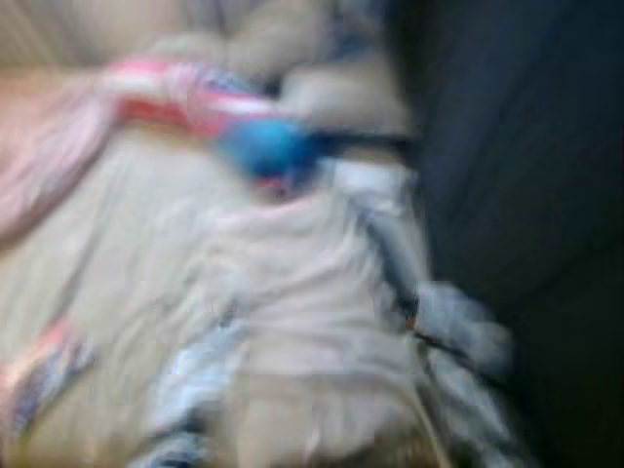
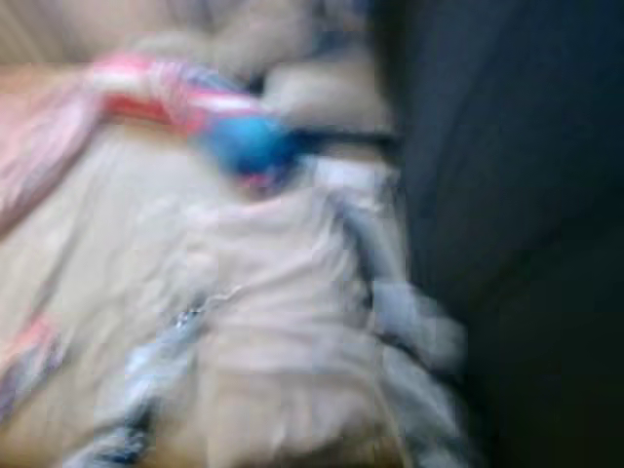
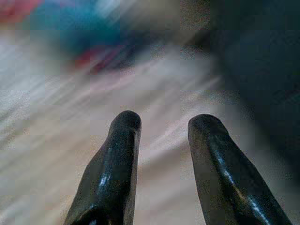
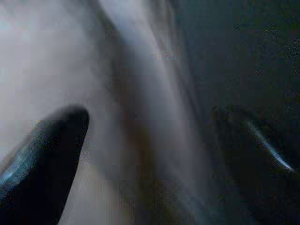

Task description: Clean up the room

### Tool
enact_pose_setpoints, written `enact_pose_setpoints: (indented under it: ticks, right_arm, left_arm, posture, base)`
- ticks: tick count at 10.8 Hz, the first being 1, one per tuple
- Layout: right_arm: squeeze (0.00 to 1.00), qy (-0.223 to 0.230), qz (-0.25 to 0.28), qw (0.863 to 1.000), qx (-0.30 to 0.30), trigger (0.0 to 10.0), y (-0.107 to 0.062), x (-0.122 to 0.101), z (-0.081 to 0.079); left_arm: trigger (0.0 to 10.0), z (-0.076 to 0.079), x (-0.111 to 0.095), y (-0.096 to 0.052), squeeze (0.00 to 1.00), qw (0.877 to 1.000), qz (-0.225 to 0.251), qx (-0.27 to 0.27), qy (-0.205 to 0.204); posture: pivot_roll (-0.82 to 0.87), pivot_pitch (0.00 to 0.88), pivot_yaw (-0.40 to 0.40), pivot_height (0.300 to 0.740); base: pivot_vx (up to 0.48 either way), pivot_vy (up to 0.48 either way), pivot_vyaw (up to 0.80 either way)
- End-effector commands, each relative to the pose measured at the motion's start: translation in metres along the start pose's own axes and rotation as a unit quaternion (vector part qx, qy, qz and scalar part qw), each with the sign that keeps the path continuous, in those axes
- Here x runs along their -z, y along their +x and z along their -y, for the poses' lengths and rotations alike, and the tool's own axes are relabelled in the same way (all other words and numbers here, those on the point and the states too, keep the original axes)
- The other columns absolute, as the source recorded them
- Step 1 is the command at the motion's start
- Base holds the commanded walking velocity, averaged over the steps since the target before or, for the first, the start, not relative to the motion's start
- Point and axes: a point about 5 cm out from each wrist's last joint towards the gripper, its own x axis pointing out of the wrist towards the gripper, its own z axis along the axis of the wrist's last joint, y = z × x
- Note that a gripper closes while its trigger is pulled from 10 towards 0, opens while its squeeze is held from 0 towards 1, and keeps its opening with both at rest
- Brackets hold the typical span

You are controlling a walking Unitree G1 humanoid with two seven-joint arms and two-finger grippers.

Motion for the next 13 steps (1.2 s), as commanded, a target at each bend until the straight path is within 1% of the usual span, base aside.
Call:
enact_pose_setpoints:
  ticks: [1, 7, 13]
  right_arm:
    - [0.00, 0.010, 0.046, 0.997, -0.060, 10.0, 0.016, -0.025, -0.043]
    - [0.00, 0.011, 0.041, 0.997, -0.061, 10.0, 0.014, -0.021, -0.043]
    - [0.00, 0.011, 0.041, 0.997, -0.063, 10.0, 0.015, -0.022, -0.044]
  left_arm:
    - [10.0, -0.043, 0.022, -0.032, 0.00, 0.996, -0.055, -0.066, 0.008]
    - [10.0, -0.055, 0.024, -0.039, 0.00, 0.993, -0.068, -0.092, 0.017]
    - [10.0, -0.057, 0.025, -0.040, 0.00, 0.991, -0.075, -0.105, 0.017]
  posture:
    - [0.06, 0.173, -0.020, 0.740]
    - [0.06, 0.172, -0.015, 0.740]
    - [0.06, 0.164, -0.012, 0.740]
  base:
    - [0.000, 0.000, 0.00]
    - [0.000, 0.000, 0.00]
    - [0.000, 0.000, 0.00]
